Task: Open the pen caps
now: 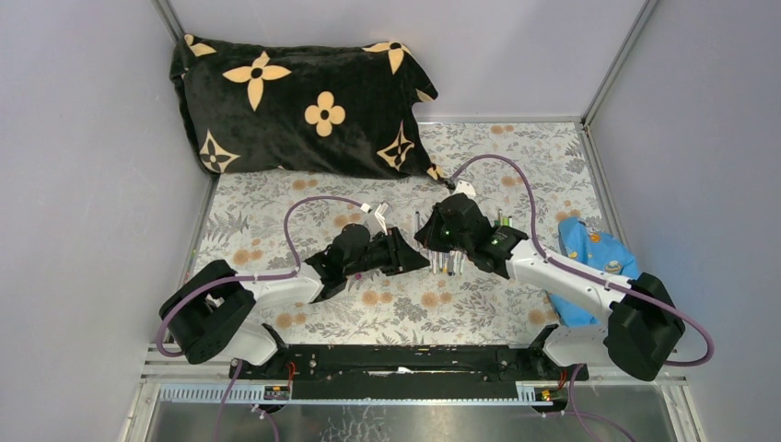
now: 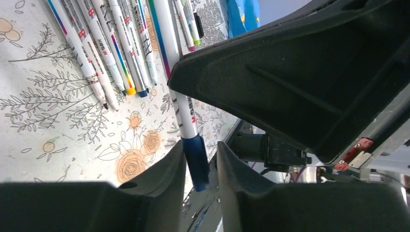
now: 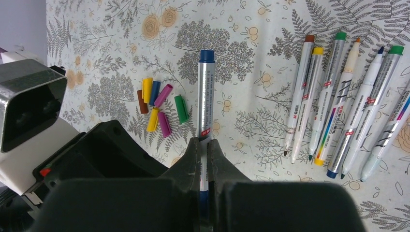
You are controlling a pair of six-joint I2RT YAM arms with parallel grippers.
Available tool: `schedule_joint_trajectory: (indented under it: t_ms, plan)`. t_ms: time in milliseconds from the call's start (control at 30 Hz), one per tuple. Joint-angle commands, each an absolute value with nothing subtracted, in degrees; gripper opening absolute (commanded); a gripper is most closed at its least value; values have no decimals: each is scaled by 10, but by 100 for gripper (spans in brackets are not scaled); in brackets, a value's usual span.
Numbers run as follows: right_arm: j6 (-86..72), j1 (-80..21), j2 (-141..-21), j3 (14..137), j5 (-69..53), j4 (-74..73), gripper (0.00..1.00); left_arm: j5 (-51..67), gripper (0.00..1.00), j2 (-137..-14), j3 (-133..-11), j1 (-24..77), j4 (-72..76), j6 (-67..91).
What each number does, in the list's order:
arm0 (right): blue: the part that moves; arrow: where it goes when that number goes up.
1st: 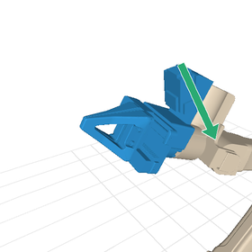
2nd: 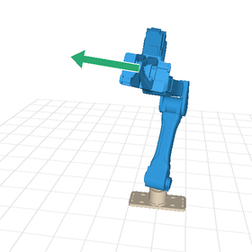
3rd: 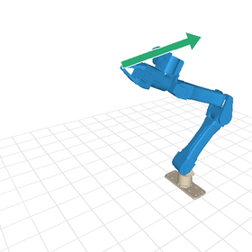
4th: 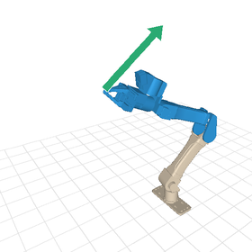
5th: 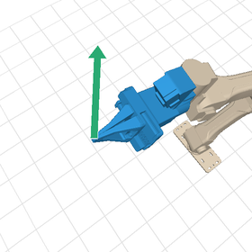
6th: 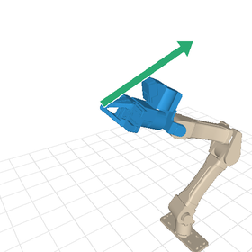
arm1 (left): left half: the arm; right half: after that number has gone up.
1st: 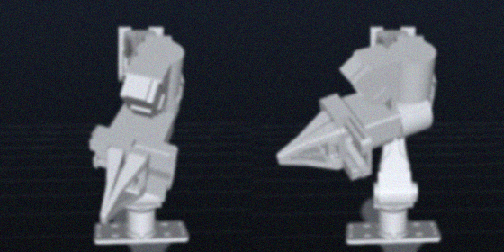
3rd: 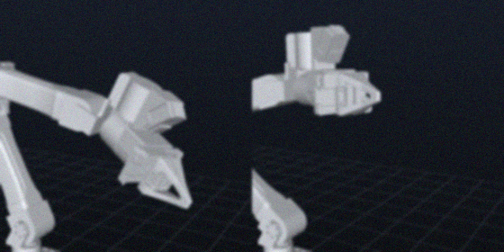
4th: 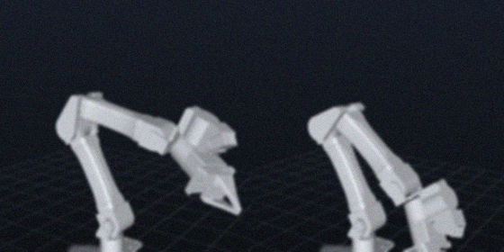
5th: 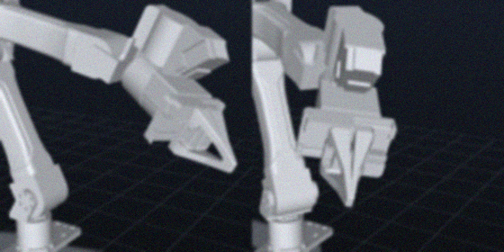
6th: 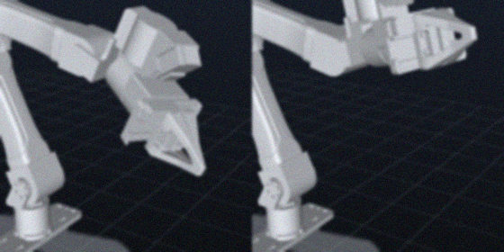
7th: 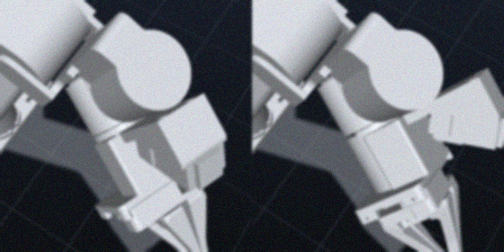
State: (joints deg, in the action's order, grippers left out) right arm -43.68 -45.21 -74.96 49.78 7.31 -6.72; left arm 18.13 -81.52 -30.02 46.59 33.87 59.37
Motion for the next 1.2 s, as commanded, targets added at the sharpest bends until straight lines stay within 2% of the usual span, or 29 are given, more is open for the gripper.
schedule_joint_trajectory:
  t_ms: [0,100,200,233,333,467,600,733,800,1033,1167]
  plan:
    - [-455,-459,-724,487,74,-37,0,173,29,-805,-293,470,373,587]
    - [-458,-459,-722,482,76,-36,0,172,19,-798,-290,470,374,587]
    - [-465,-460,-715,468,79,-28,0,173,2,-793,-285,470,377,586]
    - [-467,-459,-713,462,80,-25,0,175,0,-792,-284,470,376,585]
    - [-467,-460,-709,449,77,-15,0,188,0,-794,-285,470,380,583]
    - [-471,-463,-709,439,74,-6,15,204,0,-797,-284,471,390,591]
    - [-471,-469,-717,442,76,-6,19,213,0,-803,-285,472,390,599]
    - [-469,-472,-721,444,83,-6,14,217,0,-808,-286,475,391,610]
    - [-468,-473,-722,443,87,-6,0,221,0,-810,-288,477,390,614]
    - [-444,-473,-720,455,136,9,0,174,0,-800,-274,513,335,635]
    - [-408,-467,-738,515,167,-11,0,131,0,-801,-224,542,346,662]
